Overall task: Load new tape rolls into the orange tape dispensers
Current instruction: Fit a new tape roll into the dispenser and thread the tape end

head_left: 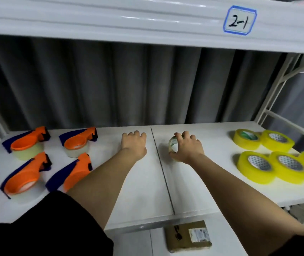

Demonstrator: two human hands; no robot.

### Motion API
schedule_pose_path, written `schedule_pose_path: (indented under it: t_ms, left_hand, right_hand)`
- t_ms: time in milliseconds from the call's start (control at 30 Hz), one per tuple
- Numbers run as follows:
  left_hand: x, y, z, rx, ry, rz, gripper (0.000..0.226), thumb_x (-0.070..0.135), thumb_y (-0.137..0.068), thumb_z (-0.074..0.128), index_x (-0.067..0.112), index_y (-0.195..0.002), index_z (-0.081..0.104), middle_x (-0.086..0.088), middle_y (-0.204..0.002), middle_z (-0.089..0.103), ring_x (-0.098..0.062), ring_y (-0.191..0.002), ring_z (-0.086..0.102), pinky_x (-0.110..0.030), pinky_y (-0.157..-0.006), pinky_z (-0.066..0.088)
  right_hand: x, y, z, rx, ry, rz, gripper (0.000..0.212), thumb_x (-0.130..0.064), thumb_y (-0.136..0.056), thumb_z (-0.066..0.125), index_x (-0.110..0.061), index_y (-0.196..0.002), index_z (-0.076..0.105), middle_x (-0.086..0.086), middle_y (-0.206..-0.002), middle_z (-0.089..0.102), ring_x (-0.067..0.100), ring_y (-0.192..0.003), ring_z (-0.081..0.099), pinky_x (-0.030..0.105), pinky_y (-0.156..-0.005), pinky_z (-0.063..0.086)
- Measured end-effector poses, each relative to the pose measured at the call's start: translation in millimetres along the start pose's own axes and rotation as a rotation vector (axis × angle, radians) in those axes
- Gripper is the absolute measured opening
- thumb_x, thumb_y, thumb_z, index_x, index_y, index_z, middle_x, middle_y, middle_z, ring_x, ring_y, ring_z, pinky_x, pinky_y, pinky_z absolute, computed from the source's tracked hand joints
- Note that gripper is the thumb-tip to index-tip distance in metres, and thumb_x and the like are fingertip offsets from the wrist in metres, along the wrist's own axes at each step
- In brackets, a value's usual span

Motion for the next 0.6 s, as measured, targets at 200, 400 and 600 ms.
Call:
schedule_pose_path:
  t_ms: [200,400,600]
  left_hand:
    - [88.6,-16.2,-18.6,-0.028,0.047,-0.071,0.041,0.028,-0.093,0.045,0.013,-0.131,0.040,-0.011,-0.129,0.049,-0.027,-0.115,0.051,-0.036,-0.090,0.036]
    - [139.2,-26.3,-32.6,-0.026,0.050,-0.054,0.042,0.028,-0.093,0.045,0.013,-0.131,0.040,-0.011,-0.130,0.050,-0.028,-0.115,0.051,-0.036,-0.090,0.037]
    - [171.1,-33.3,-32.3,-0.035,0.030,0.026,0.039,0.026,-0.093,0.044,0.012,-0.129,0.041,-0.010,-0.126,0.050,-0.027,-0.112,0.051,-0.036,-0.089,0.036]
  right_hand:
    - [78.8,-6.9,-3.2,-0.025,0.011,-0.086,0.072,-0.058,-0.082,0.054,-0.021,-0.140,0.032,0.008,-0.130,0.041,0.030,-0.114,0.046,0.037,-0.090,0.042]
    - [130.1,-4.9,-7.5,-0.032,-0.011,-0.073,0.073,-0.057,-0.081,0.055,-0.021,-0.140,0.033,0.008,-0.131,0.040,0.031,-0.115,0.045,0.037,-0.091,0.041]
    - [164.2,0.7,-6.3,-0.044,-0.038,0.006,0.074,-0.055,-0.079,0.057,-0.021,-0.141,0.032,0.008,-0.131,0.040,0.031,-0.116,0.044,0.038,-0.092,0.040]
Point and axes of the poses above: each hand's wrist, its own y-axis away from the middle knuckle, its own z-axis out of the palm, x = y × z, the point moved 4 cm from there along -y, towards the middle knuckle
